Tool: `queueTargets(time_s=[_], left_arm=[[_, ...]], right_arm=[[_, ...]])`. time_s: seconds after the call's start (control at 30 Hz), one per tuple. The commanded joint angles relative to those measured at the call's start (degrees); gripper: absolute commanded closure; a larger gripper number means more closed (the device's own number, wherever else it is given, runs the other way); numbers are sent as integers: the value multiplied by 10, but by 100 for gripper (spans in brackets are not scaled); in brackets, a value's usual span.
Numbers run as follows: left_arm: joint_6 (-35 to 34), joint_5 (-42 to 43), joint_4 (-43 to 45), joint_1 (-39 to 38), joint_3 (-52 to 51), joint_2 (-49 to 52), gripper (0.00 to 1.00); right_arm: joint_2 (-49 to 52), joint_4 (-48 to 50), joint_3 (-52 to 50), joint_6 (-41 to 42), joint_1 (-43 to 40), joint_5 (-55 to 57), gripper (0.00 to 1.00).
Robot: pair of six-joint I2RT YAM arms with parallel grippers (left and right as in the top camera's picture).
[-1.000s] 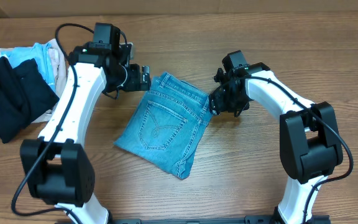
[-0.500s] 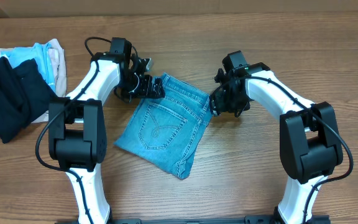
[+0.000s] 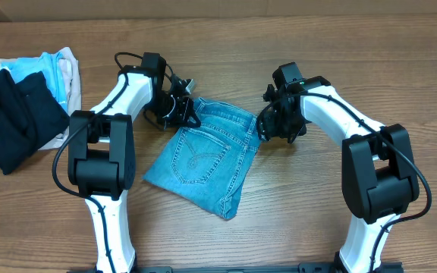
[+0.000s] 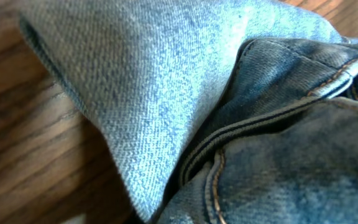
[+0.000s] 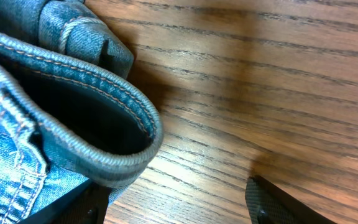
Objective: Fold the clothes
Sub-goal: 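Carry the folded jeans left onto the clothes pile with the left gripper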
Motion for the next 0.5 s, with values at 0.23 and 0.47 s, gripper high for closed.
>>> queueTargets(time_s=[0.23,0.47], left_arm=[[-66,-312,-146,13,137,-51,96],[-107,-412,-181,44,187,-190,96]], right_arm=[[-64,-77,113,33,-48,32,26],[-122,-146,185,32,-108,32,25]])
